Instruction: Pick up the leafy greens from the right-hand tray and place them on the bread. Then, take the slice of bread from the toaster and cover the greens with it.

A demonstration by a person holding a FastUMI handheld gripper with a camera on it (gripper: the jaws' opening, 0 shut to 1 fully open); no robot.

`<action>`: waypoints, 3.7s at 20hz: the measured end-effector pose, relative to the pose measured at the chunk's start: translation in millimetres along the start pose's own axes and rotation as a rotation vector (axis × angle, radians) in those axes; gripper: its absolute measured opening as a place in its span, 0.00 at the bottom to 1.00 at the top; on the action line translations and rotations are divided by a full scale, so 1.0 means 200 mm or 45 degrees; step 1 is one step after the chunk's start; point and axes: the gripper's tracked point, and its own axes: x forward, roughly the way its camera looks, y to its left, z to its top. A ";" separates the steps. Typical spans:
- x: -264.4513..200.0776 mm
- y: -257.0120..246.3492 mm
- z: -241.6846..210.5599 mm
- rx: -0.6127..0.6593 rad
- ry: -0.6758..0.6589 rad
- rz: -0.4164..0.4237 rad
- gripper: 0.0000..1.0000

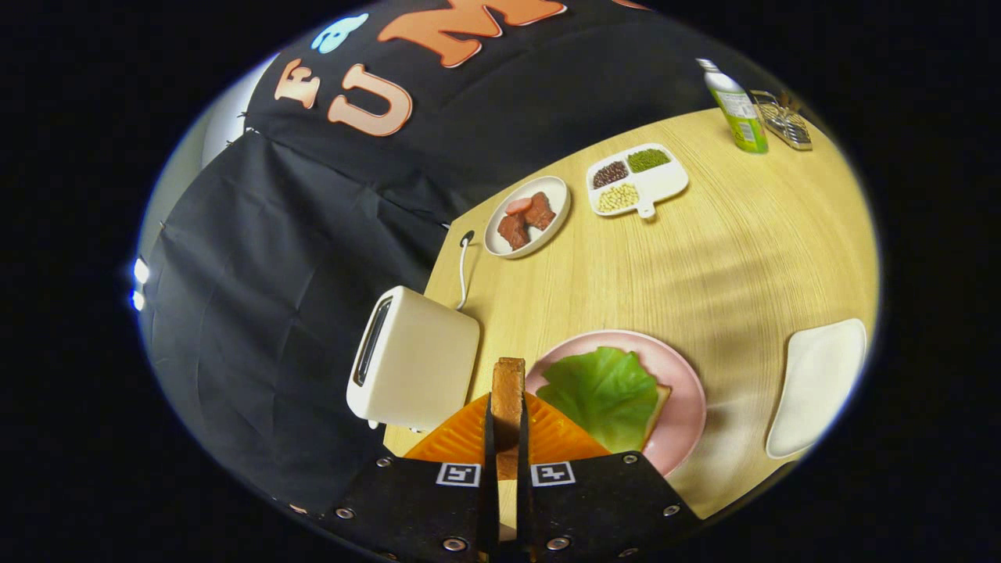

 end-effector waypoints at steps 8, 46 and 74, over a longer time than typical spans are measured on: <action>0.02 -0.29 -0.07 0.075 0.002 -0.066 0.09; -0.80 0.06 0.56 -0.802 -1.303 -0.517 0.91; -1.05 0.27 0.47 -0.927 -1.515 -0.578 0.92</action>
